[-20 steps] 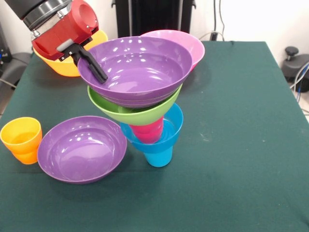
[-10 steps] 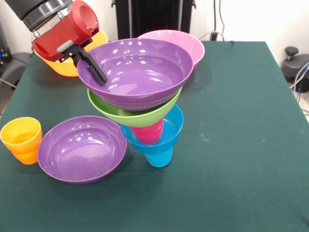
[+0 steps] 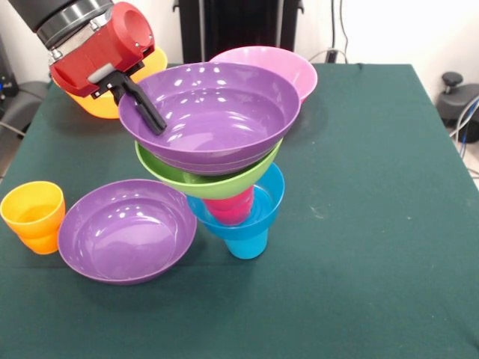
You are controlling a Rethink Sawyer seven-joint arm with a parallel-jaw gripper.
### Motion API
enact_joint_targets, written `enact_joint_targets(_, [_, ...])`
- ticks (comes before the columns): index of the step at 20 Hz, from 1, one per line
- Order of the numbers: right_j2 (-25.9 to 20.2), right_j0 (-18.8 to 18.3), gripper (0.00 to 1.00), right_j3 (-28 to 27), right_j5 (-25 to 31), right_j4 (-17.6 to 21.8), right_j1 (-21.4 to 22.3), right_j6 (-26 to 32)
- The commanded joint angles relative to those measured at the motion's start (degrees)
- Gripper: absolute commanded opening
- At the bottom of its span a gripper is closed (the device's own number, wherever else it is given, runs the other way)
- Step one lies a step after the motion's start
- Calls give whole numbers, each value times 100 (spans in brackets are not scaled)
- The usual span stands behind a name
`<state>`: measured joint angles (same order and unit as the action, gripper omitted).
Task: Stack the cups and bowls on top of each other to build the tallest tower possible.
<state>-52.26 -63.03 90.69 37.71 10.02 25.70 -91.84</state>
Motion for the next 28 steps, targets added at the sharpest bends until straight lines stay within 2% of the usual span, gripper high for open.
enact_joint_targets(1, [374, 374, 0, 295, -323, 152, -127, -397])
enact_joint_targets(11, [411, 343, 0, 395, -359, 156, -99, -403])
enact_joint_targets(28, [463, 287, 0, 764, -759, 249, -61, -492])
